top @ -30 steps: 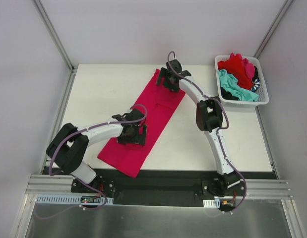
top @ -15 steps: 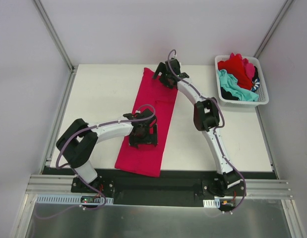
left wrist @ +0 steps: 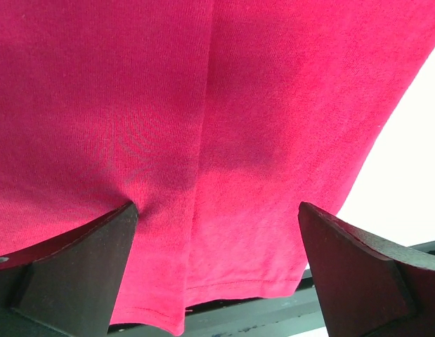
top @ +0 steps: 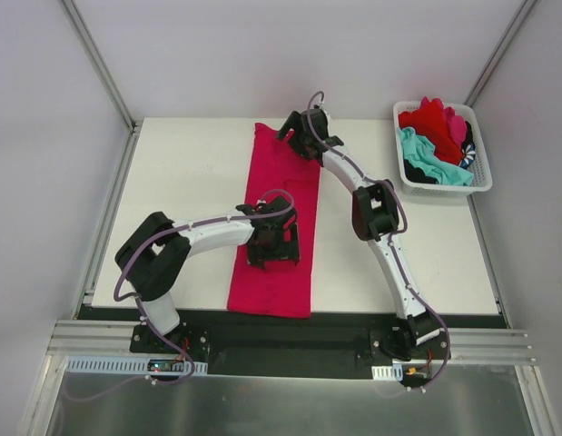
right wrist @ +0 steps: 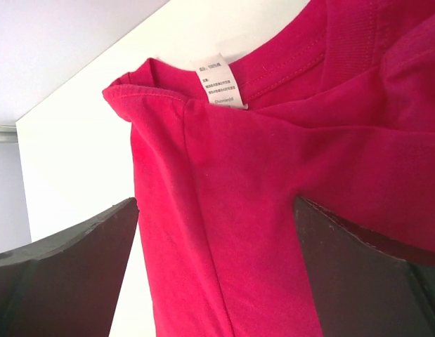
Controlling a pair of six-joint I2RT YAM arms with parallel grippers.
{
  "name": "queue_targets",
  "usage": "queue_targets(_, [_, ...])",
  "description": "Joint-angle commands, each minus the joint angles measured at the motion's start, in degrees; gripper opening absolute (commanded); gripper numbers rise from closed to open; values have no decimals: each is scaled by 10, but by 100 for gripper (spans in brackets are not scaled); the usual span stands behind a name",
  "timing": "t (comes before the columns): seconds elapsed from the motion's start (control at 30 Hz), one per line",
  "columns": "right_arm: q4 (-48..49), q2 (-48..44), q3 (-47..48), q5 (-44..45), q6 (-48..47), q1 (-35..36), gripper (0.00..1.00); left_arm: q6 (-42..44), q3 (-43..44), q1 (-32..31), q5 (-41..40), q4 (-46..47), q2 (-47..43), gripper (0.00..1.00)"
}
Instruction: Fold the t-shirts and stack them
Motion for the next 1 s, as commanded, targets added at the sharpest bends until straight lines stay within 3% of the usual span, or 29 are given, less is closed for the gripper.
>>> queue_targets(0.0, [0, 31, 14, -8, 22, 8, 96, -40, 18, -13, 34, 31, 46, 99])
queue_targets(0.67, [1, 20, 8, -33, -7, 3, 96, -31, 4, -10, 0, 17, 36, 99])
queue_targets(0.97, [1, -241, -9, -169, -56, -70, 96, 168, 159, 71, -37, -75, -116, 99])
